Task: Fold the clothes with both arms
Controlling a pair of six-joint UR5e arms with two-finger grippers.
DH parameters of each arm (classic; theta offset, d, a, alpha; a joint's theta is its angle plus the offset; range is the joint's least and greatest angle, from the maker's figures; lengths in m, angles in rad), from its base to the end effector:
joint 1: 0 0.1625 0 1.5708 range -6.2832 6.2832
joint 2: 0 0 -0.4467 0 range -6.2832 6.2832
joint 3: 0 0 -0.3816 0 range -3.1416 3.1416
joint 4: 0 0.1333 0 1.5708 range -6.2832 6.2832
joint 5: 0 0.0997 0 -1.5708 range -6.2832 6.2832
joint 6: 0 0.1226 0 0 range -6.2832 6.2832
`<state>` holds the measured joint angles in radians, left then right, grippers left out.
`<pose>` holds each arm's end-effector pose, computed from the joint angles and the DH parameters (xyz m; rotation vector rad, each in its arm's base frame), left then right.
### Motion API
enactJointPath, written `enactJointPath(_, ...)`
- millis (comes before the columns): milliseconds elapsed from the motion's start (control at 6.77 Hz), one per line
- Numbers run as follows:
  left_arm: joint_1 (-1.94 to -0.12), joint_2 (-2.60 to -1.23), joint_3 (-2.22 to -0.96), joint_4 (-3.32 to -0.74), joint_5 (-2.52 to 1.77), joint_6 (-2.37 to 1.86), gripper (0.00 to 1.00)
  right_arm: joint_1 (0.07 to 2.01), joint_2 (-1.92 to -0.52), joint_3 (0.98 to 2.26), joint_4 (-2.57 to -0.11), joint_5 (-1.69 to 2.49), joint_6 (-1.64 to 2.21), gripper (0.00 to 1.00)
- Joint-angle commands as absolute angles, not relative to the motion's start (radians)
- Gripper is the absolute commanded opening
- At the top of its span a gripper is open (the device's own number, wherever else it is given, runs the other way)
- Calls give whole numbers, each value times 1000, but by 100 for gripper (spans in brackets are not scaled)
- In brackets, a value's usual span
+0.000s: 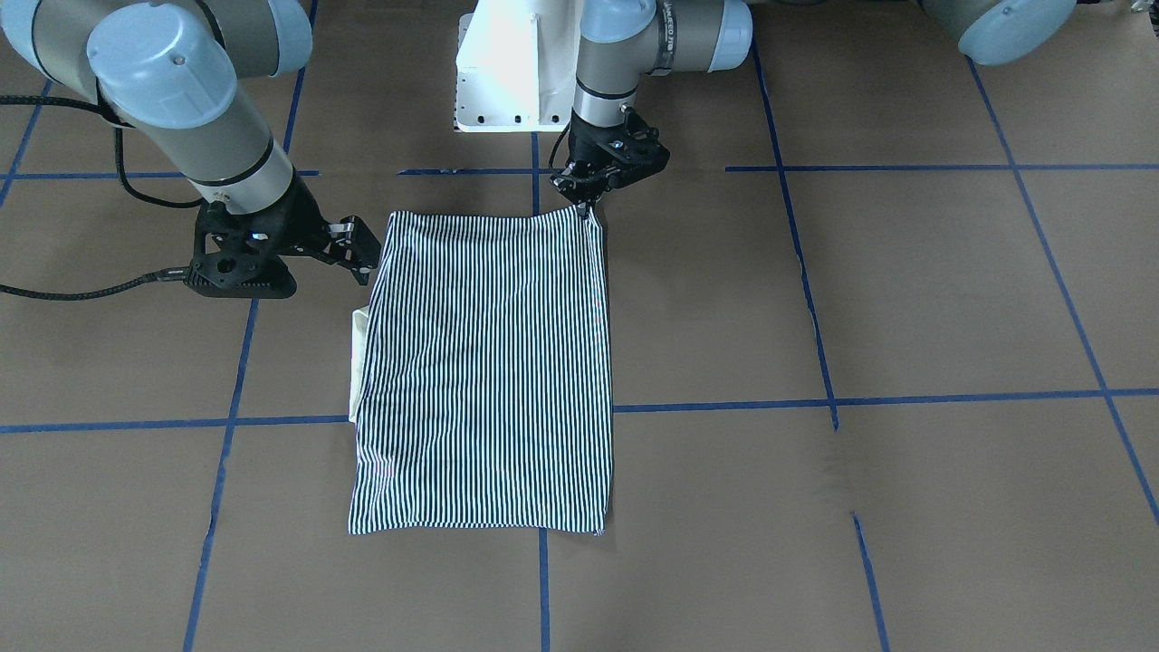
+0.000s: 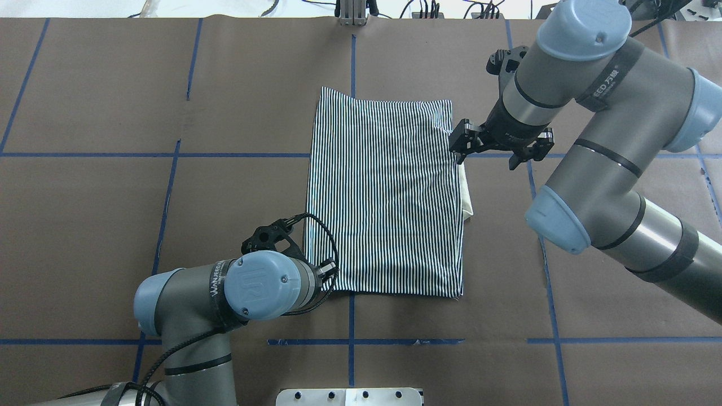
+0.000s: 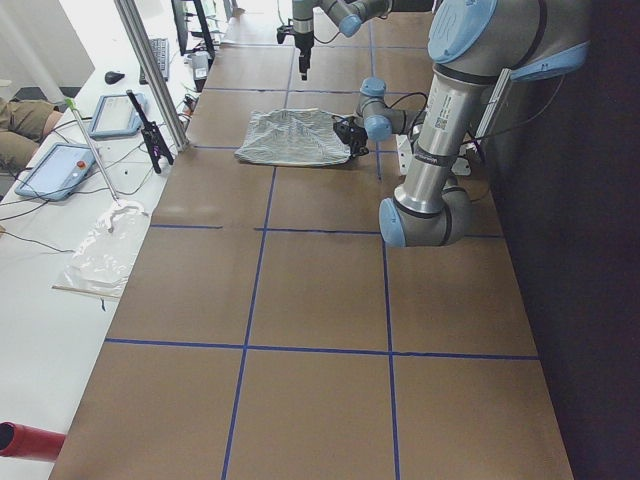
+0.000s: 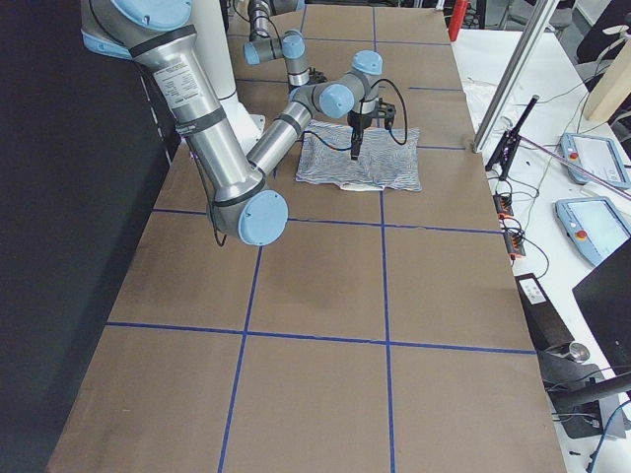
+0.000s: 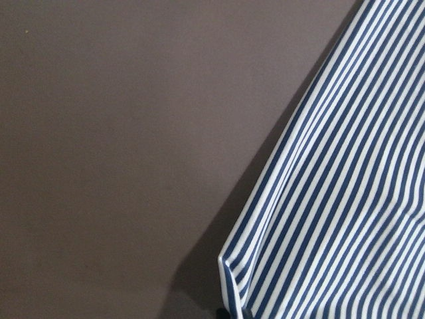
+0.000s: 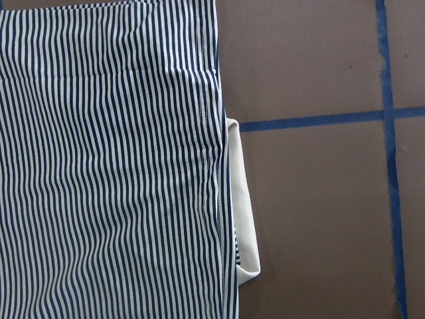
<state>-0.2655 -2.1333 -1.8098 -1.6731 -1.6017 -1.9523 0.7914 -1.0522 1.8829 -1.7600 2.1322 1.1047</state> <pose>0.6045 -0.2986 0.2637 -0.0824 0.9148 -0.5878 -0.3879 -0.4894 0.2922 -0.0710 -0.8230 0.1266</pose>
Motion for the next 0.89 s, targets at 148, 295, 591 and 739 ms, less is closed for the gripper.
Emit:
enactJointPath(148,-265,-2131,-1822,-1675,-1605,-1906,0,648,-1057,1943,-1718,2091,1478,100)
enactJointPath(295,-267,-2129,-1821,-1675,-1605,-1887,0,585,-1055,1942,-1714,2047,1605,100)
enactJointPath(591,-264,-2121,-1821,-1678,-1608,-1887,0,472,-1049,1930,-1713,1881,1843,100)
enactJointPath(739,-264,-2123,-1821,-1680,-1608,-1887,0,431,-1057,1921,-1713,1811,1882,100)
